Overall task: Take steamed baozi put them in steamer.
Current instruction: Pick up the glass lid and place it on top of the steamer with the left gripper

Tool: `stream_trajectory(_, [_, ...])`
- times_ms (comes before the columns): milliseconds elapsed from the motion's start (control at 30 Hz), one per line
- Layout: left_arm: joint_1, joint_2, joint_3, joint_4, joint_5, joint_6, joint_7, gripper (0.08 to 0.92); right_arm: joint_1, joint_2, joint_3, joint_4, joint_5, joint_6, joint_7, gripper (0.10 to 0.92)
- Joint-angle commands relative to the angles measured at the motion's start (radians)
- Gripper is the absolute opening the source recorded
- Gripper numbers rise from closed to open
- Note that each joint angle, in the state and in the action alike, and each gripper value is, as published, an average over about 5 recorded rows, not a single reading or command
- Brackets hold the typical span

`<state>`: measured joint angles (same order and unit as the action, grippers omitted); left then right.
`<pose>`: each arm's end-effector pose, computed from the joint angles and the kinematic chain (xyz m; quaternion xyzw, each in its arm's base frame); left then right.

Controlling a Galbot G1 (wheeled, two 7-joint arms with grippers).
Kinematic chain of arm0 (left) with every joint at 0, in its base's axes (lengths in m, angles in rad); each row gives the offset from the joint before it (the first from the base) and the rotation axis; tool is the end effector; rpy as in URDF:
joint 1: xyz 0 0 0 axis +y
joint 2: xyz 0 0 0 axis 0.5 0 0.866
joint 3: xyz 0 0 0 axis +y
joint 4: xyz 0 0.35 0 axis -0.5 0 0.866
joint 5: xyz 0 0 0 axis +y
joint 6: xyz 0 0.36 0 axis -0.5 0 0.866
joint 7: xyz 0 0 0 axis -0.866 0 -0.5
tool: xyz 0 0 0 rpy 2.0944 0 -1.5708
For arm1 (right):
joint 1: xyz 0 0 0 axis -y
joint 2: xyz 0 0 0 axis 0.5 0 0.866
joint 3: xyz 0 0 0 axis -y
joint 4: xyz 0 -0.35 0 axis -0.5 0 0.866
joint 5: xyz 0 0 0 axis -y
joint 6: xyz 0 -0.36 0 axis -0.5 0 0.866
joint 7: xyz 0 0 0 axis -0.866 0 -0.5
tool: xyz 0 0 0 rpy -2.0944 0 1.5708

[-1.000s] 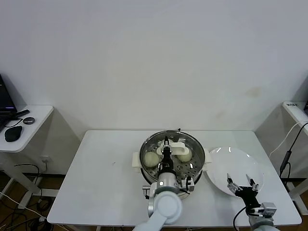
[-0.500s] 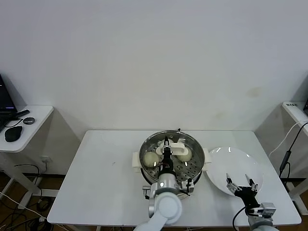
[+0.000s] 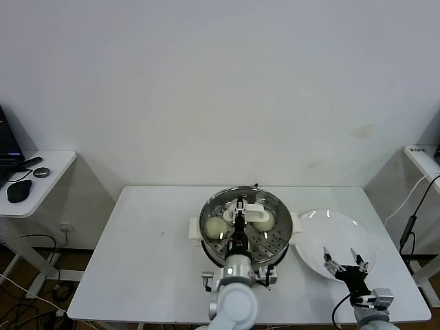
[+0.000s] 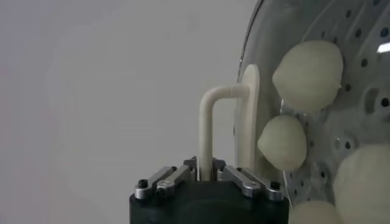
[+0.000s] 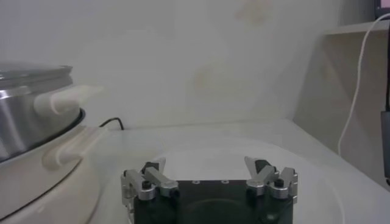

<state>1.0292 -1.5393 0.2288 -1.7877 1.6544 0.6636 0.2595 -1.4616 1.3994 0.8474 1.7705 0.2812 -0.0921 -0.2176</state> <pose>0.2617 -0.2315 -0.2753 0.0396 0.7184 0.6941 0.0228 0.2034 -0.1581 -0.3684 -0.0310 -0.9924 -0.0286 0.1158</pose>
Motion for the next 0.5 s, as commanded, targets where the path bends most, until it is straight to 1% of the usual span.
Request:
stream_trajectory(33, [0.089, 0.043, 0.028, -0.19, -0.088, -0.034, -0.035, 0.471, 0.008, 0.002, 0.008, -0.013, 0.0, 0.009, 0.007, 0.823])
stream_trajectory(200, [0.145, 0.062, 0.008, -0.301, -0.103, -0.029, -0.012, 0.609, 0.001, -0.007, 0.014, -0.014, -0.001, 0.009, 0.011, 0.823])
stream_trajectory(300, [0.199, 0.094, -0.028, -0.393, -0.112, -0.029, -0.019, 0.696, -0.014, -0.021, 0.01, -0.006, -0.012, 0.008, 0.017, 0.823])
stream_trajectory(367, [0.245, 0.129, -0.061, -0.455, -0.133, -0.031, -0.037, 0.755, -0.022, -0.028, 0.007, 0.003, -0.011, 0.008, 0.023, 0.823])
stream_trajectory(433, [0.306, 0.168, -0.112, -0.516, -0.186, -0.046, -0.073, 0.796, -0.026, -0.029, 0.003, 0.015, -0.01, 0.009, 0.039, 0.823])
stream_trajectory(500, [0.37, 0.202, -0.181, -0.567, -0.282, -0.081, -0.128, 0.814, -0.029, -0.024, 0.001, 0.028, -0.026, 0.011, 0.05, 0.823])
